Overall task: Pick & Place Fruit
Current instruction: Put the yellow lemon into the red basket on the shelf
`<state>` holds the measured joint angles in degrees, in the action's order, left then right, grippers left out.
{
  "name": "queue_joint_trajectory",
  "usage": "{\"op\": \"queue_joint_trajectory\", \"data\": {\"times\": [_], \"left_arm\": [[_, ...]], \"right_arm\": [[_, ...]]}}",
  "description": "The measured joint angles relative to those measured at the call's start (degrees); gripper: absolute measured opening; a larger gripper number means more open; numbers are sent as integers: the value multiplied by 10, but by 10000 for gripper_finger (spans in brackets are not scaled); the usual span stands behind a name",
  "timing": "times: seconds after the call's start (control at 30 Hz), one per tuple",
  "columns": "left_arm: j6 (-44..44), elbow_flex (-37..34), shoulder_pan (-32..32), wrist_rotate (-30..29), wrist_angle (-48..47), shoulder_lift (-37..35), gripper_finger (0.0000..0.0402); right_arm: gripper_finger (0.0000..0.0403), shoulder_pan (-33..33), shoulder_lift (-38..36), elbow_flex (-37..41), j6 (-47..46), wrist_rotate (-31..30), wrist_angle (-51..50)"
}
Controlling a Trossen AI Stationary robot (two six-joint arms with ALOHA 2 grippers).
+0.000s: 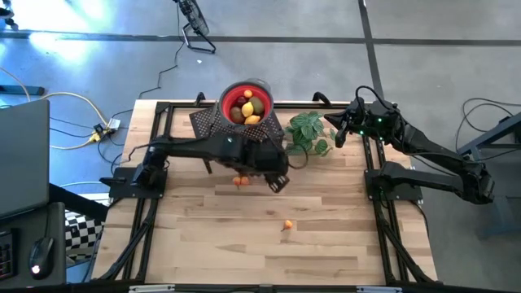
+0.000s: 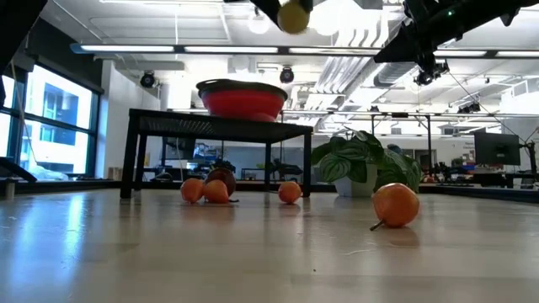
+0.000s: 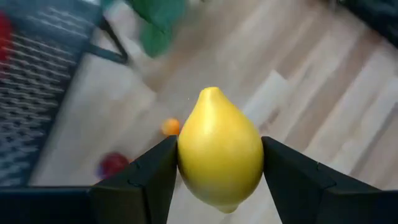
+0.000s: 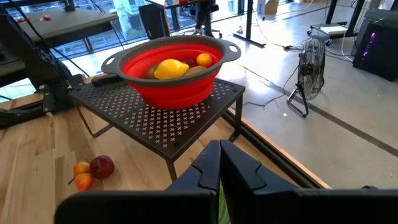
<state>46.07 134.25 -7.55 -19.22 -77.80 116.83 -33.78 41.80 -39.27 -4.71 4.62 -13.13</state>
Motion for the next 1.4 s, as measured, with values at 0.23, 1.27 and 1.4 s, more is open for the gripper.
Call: {"op": "queue_joint_trajectory", "data": {"times": [0.23, 1.27, 1.4], "left_arm": [[3, -2, 38, -60, -4, -38, 207], [3, -9, 288, -91, -101, -45, 207], [9, -39, 298, -91, -98, -44, 207]], "right_arm": [[2, 0, 0, 0, -1, 0, 0], [2, 0, 0, 0, 5, -2, 0], [2, 0, 0, 0, 5, -2, 0]]}}
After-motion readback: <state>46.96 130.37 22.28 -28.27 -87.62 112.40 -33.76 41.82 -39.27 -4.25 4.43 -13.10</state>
